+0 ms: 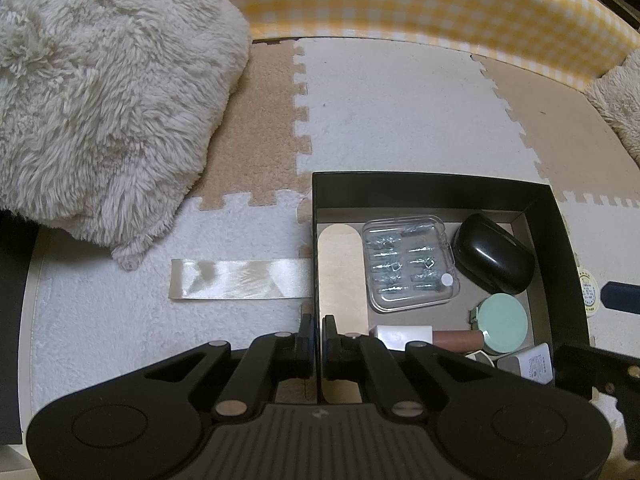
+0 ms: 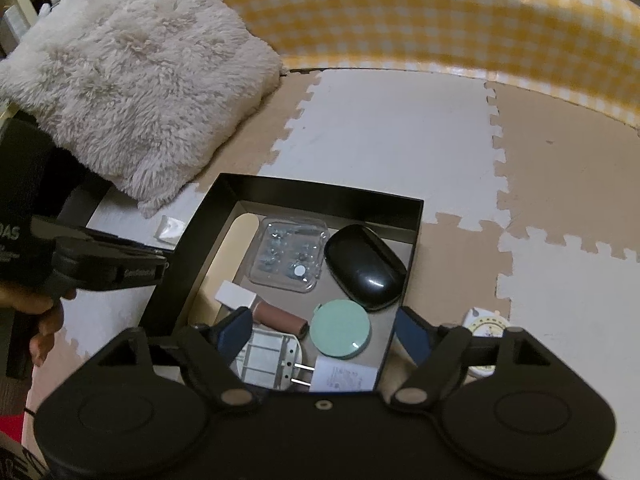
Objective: Organize rigid objects
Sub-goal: 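Lift the right gripper away and move to the white tape measure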
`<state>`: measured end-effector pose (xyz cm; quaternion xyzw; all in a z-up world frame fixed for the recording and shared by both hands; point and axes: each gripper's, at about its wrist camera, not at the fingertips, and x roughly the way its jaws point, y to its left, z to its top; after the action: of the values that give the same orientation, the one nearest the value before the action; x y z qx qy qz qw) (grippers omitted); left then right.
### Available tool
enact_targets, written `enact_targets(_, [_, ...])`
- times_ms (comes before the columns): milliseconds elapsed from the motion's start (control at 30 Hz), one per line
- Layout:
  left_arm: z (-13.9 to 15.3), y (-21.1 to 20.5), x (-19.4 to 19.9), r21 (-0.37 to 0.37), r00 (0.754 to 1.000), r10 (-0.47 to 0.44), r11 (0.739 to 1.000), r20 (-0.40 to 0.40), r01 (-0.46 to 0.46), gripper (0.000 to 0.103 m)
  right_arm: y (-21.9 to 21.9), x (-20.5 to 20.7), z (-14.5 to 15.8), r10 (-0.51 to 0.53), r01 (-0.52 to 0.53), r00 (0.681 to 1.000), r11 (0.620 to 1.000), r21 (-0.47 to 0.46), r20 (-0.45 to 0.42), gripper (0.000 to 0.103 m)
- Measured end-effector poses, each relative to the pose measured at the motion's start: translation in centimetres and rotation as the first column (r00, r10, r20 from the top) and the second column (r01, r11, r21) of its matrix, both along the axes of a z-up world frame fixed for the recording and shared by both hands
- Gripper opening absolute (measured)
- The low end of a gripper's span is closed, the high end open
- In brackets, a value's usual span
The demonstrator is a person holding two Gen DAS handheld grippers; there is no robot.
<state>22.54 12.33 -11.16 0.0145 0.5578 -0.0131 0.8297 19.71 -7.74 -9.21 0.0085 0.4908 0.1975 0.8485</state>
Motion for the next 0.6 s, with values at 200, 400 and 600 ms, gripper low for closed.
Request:
enact_targets(200, [0.0, 0.0, 0.0, -0.001, 1.000, 0.000, 1.000, 0.000, 0.000, 0.003, -0.1, -0.8, 1.3, 0.013, -0.013, 1.000, 1.000, 0.012, 0.023, 0.093])
enact_targets(400, [0.0, 0.0, 0.0, -0.001, 1.000, 0.000, 1.000, 0.000, 0.000, 0.003, -0.7, -1.3, 2.7, 0.001, -0.002, 0.998, 1.000, 0.027, 0.065, 0.103])
enact_targets(600, [0.0, 0.0, 0.0, -0.001, 1.000, 0.000, 1.000, 0.000, 0.000, 0.003, -3.1, -0.9, 3.6, -0.073, 0.069, 0.988, 0.997, 0.031, 0.134, 0.103])
